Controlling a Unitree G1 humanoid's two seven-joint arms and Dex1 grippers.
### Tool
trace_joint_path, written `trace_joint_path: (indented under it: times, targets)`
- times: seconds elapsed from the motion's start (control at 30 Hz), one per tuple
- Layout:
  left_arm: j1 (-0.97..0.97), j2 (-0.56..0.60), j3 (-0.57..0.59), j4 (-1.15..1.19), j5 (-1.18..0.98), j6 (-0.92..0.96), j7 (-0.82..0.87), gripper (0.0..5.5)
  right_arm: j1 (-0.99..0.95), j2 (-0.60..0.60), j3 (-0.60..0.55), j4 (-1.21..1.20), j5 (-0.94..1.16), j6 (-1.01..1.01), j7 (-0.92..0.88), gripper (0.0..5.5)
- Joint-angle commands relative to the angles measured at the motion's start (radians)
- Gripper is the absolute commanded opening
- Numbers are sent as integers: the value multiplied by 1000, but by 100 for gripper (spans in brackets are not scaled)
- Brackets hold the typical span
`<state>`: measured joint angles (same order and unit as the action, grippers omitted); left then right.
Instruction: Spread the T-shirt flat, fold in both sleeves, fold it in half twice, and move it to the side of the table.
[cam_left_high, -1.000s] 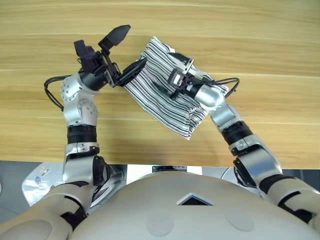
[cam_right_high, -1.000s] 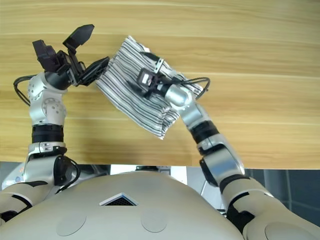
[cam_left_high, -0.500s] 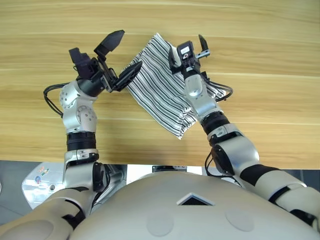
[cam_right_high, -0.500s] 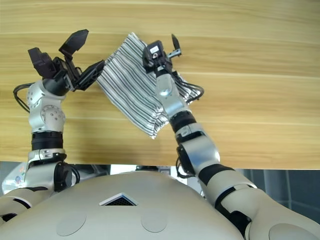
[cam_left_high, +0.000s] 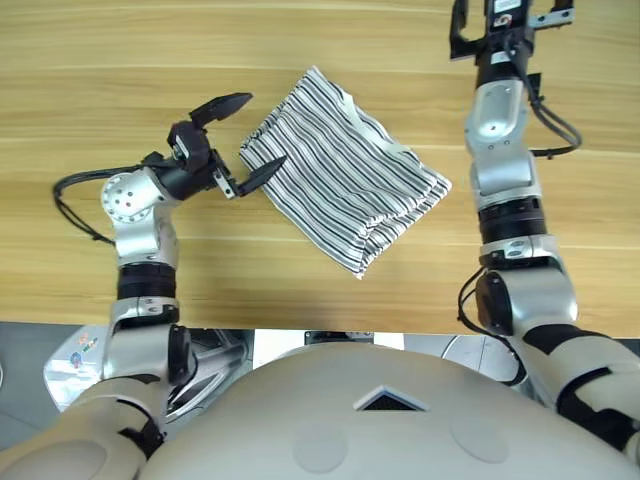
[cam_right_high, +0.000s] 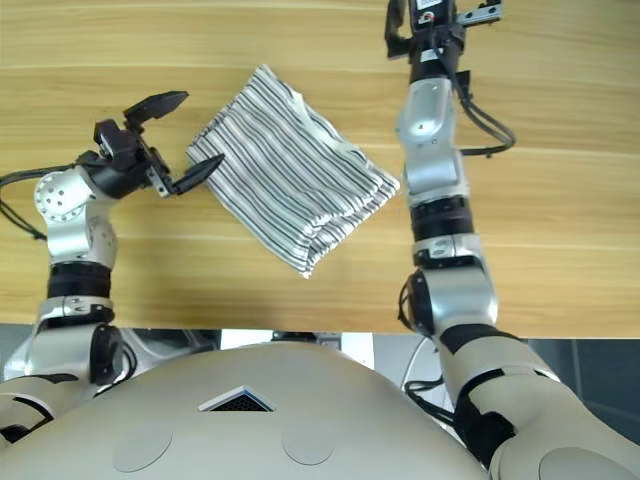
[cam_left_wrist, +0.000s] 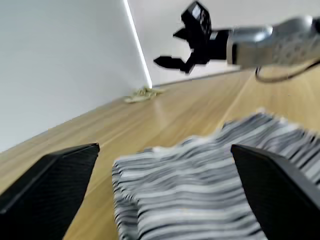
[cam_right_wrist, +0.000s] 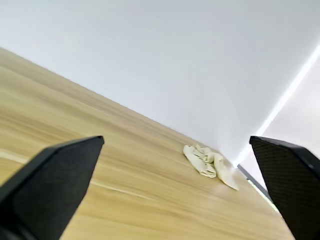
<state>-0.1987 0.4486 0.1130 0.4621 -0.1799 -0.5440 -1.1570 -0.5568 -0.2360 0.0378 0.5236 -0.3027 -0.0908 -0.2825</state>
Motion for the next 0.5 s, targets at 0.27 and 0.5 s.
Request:
trace_joint_path:
  times: [0.27,0.5]
  targets:
    - [106,407,100,-221,27,-82,16,491,20,-45,15,44,-12,-11,45,540]
    - [157,319,-99,-203,250,-124,134,491,94,-78,91,17,-73,3,115,540]
